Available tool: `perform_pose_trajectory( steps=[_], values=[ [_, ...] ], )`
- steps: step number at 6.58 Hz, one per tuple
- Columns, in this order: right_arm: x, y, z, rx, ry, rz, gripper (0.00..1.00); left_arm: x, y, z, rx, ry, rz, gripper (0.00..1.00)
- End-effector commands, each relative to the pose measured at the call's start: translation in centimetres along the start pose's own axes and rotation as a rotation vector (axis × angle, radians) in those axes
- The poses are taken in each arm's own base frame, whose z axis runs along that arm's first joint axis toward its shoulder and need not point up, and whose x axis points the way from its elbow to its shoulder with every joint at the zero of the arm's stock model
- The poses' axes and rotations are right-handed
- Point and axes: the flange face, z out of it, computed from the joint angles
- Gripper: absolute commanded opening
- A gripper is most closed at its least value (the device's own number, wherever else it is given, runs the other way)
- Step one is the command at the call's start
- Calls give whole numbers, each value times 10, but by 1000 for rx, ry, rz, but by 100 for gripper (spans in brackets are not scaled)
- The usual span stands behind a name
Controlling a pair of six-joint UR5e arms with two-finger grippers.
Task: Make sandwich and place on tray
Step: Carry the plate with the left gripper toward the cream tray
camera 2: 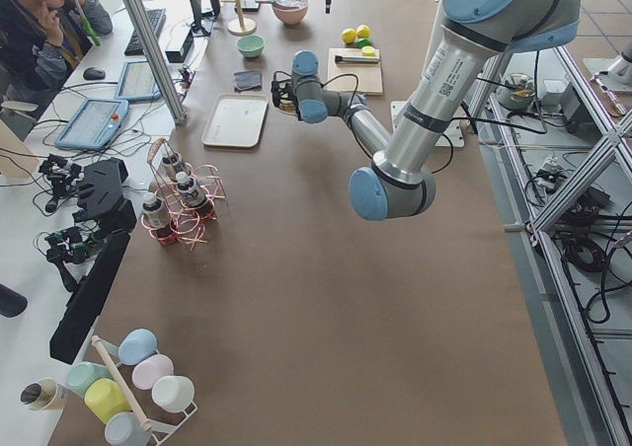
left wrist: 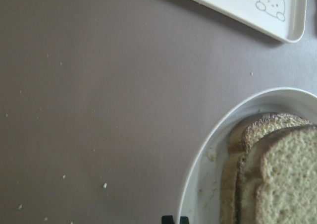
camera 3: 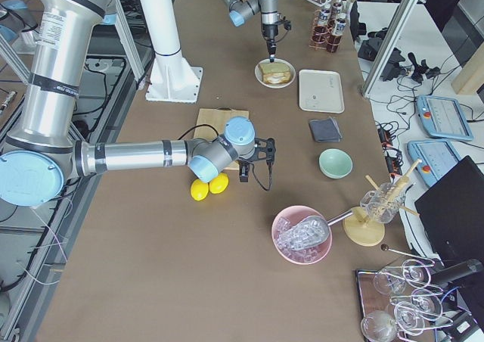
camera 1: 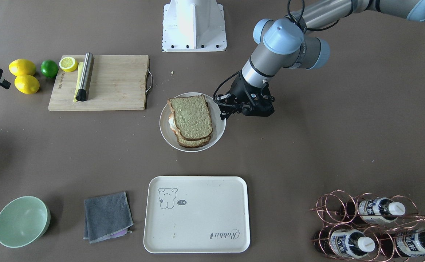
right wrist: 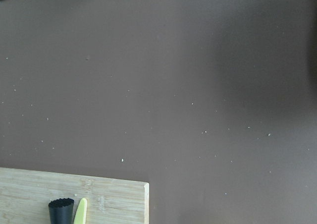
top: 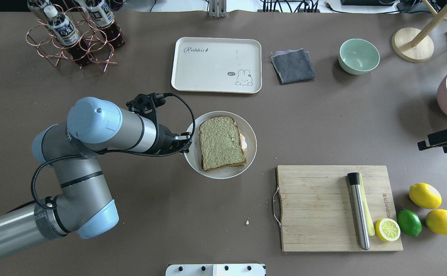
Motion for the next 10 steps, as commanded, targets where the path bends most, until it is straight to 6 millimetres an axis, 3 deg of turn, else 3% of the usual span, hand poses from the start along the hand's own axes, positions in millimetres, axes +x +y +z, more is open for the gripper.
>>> perform_pose_trajectory(
  steps=[1, 2, 3, 4, 5, 6, 8, 10],
  values=[
    [6, -2, -6, 18, 5, 13, 100, 5, -114, 15, -7, -35, 36, 0],
    [6, -2, -5, 16, 5, 12, 100, -3, -150, 23, -4, -44, 37, 0],
    [6, -3, -5, 19, 9, 13, 100, 11, -174, 38, -2, -65, 17, 0],
    [7, -4, -5, 22, 12, 15, 100, -9, -191, 57, 8, -70, 19, 0],
    [8, -5, -4, 22, 13, 17, 100, -9, -205, 64, 16, -80, 8, 0],
    [10, -7, -5, 22, 20, 30, 100, -4, -210, 67, 12, -90, -3, 0],
    [9, -9, -7, 26, 23, 35, 100, -12, -216, 75, 17, -118, -21, 0],
    [7, -8, -10, 30, 19, 32, 100, 4, -211, 76, 31, -104, -84, 0]
  ],
)
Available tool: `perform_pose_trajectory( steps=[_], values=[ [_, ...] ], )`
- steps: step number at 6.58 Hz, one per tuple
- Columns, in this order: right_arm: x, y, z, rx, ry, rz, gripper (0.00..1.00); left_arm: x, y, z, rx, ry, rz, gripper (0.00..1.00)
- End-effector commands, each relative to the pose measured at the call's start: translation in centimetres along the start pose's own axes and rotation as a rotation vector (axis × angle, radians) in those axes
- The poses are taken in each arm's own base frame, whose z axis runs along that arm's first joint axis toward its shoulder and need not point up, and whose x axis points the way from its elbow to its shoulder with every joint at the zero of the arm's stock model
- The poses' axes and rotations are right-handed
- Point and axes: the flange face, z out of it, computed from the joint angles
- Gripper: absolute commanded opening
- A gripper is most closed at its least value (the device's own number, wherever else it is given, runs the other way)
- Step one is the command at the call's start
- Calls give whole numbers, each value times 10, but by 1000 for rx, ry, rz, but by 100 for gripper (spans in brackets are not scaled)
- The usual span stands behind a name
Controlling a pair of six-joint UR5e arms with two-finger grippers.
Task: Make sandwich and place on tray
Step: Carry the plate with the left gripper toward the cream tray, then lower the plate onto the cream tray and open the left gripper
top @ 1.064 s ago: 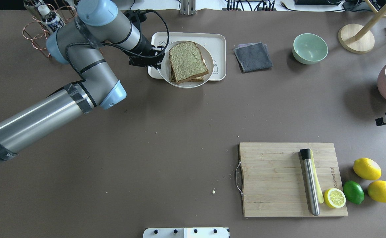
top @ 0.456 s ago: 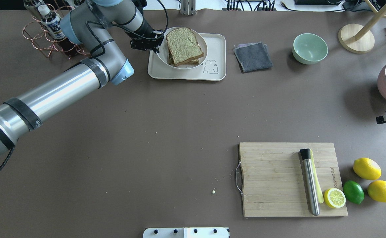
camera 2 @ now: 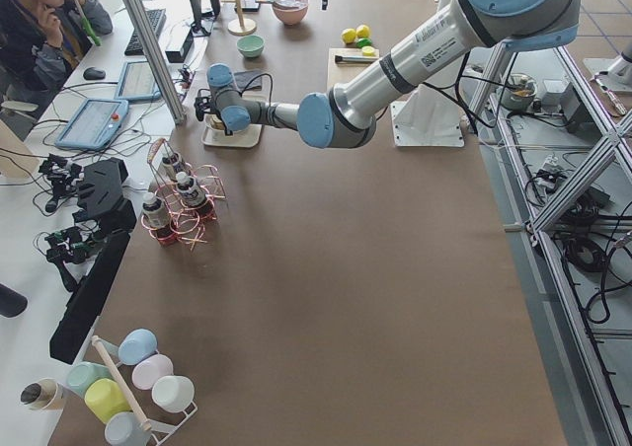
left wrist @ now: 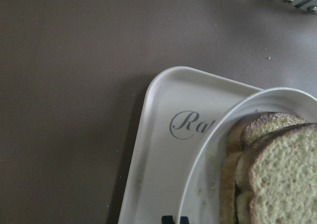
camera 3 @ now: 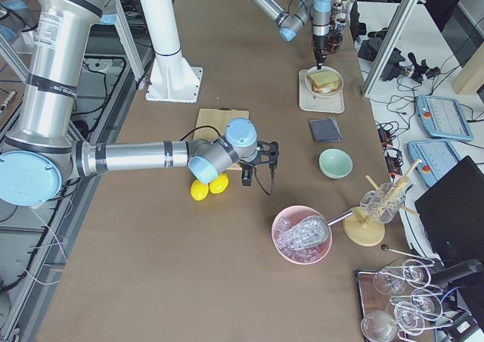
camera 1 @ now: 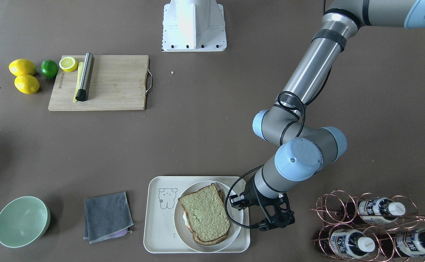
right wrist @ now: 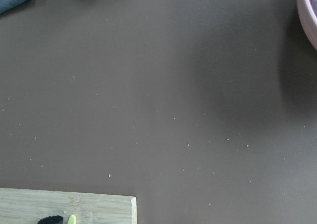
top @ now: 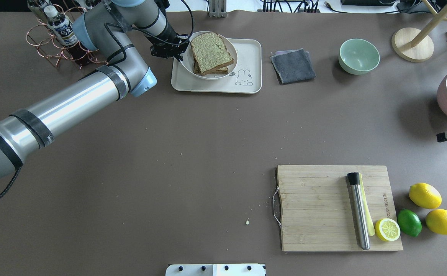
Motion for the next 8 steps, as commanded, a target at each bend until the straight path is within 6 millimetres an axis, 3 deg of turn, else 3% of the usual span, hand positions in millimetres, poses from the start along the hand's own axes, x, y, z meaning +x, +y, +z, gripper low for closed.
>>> perform_pose_trajectory(
  steps=[1, 6, 8],
  values=[
    [0, 1, -1, 1, -1, 1, 100, 14, 13, 7, 14, 10, -38, 0],
    [0, 1, -1, 2, -1, 0, 100, 22, 34, 24, 43, 25, -28, 0],
    [0, 1, -1, 0, -2, -1, 100, 12, 34, 29, 42, 14, -30, 0]
  ],
)
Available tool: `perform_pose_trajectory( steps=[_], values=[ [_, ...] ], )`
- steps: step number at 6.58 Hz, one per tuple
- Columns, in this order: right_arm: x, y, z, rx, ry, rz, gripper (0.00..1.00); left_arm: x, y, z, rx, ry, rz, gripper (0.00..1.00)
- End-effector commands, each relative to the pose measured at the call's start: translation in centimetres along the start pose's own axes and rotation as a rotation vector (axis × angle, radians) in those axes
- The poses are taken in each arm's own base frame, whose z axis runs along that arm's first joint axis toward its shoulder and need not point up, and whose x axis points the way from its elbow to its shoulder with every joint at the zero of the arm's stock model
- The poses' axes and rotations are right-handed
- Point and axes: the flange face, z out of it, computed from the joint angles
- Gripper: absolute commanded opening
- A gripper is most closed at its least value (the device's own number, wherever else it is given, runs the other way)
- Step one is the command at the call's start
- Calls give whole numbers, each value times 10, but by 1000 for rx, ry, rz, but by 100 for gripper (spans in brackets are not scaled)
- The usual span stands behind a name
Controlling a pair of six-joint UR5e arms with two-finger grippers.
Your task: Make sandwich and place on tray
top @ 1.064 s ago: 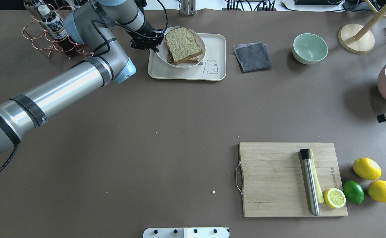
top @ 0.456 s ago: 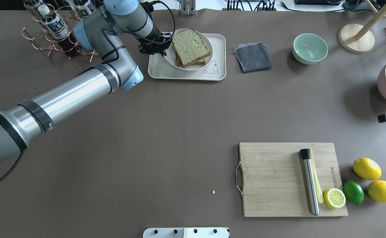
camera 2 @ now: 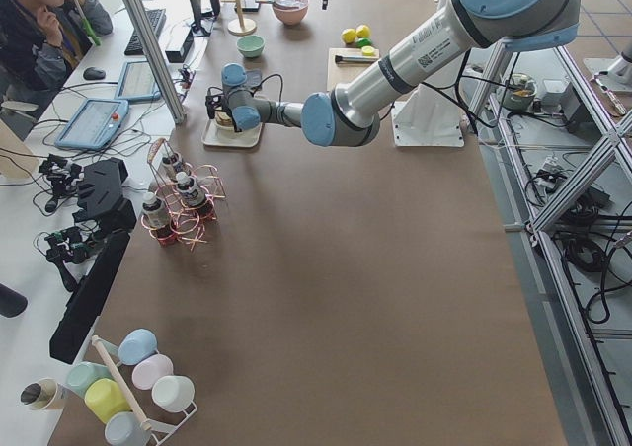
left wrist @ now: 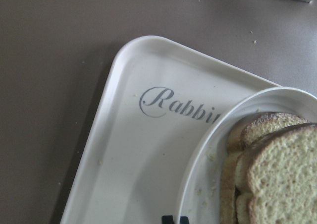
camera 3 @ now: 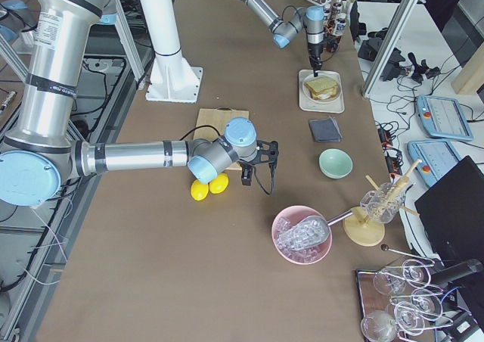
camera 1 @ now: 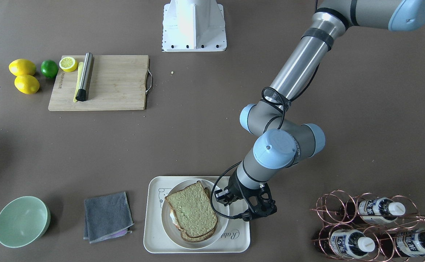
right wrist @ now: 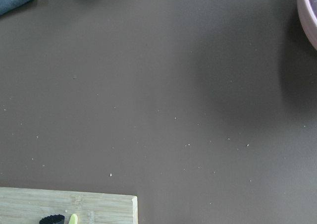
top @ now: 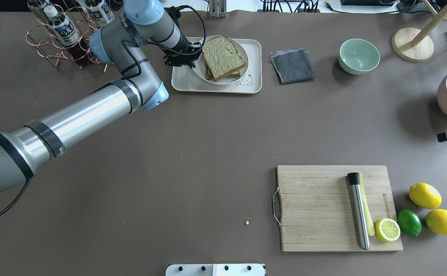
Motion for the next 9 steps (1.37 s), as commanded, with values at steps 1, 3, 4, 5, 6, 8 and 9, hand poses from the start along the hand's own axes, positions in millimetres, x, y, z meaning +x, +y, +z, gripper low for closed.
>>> perform_pose_trajectory(
  steps=[1, 3, 4, 5, 6, 8, 9],
  values=[
    [0, 0, 0, -1, 0, 1, 100, -6, -1, 2, 1, -6, 1, 25],
    [-3, 1, 2, -6, -1, -6, 100, -11, -1, 4, 2, -11, 1, 53],
    [-2, 0, 1, -3, -1, -4, 100, -15, -11, -2, 11, -9, 4, 53],
    [-4, -1, 1, -3, -4, -6, 100, -26, -17, -16, 18, 6, 25, 54],
    [-9, -7, 1, 0, -10, -13, 100, -64, -6, -40, 29, 44, 105, 55],
    [-6, -8, -1, 2, -12, -23, 100, -101, 6, -124, -51, -6, 131, 56],
    [2, -10, -5, 2, 4, -37, 100, -150, 1, -175, -71, -13, 198, 57]
  ],
)
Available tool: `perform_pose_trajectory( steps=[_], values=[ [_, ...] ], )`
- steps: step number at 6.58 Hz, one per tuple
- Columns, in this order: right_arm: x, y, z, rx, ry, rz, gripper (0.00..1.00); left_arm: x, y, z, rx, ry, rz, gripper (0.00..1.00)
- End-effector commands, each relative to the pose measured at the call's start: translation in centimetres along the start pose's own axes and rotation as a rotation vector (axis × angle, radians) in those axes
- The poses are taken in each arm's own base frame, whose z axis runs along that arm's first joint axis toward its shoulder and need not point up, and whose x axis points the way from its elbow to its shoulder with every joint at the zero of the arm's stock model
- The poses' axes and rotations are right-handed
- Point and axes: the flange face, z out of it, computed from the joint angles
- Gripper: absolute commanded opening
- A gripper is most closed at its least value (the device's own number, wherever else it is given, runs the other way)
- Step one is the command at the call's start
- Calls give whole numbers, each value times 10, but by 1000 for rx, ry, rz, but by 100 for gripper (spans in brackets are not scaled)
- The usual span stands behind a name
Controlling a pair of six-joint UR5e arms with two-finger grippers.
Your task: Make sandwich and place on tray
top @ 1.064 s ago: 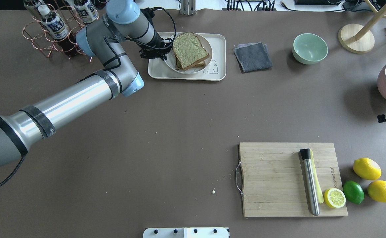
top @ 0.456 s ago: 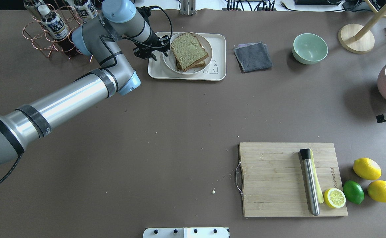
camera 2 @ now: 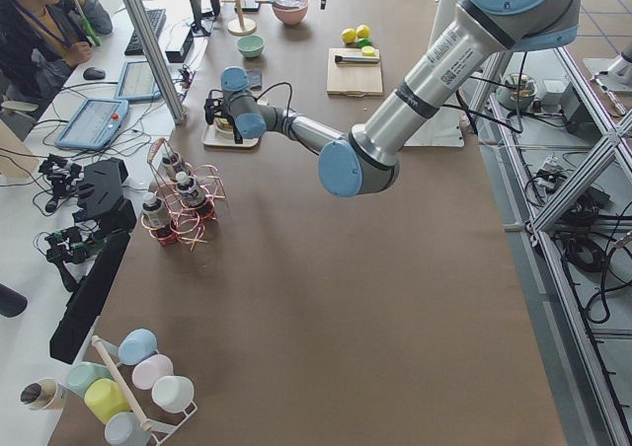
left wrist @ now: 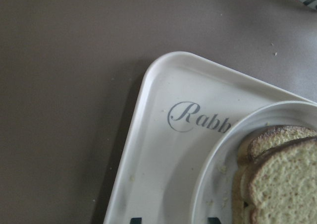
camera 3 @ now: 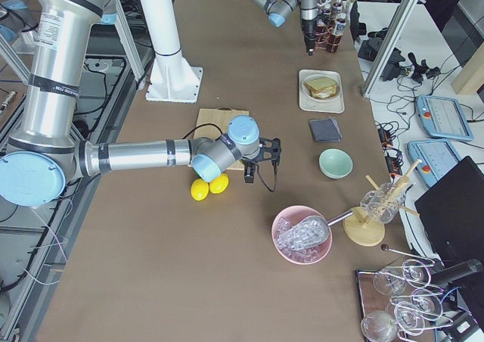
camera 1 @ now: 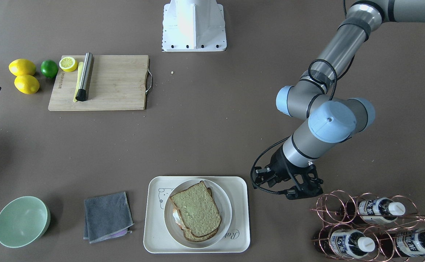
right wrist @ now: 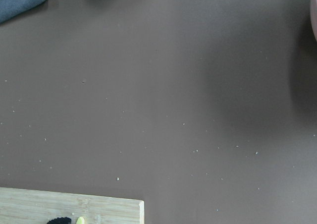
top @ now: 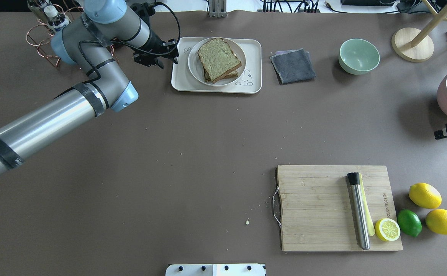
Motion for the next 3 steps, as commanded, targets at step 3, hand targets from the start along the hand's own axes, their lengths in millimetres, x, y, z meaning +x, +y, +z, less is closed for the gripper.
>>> perform_pose_trajectory(
  steps=[3],
  values=[
    [65, -15, -40, -24, 122, -142, 100, -213, 56, -177, -44, -52, 251, 60]
  ],
)
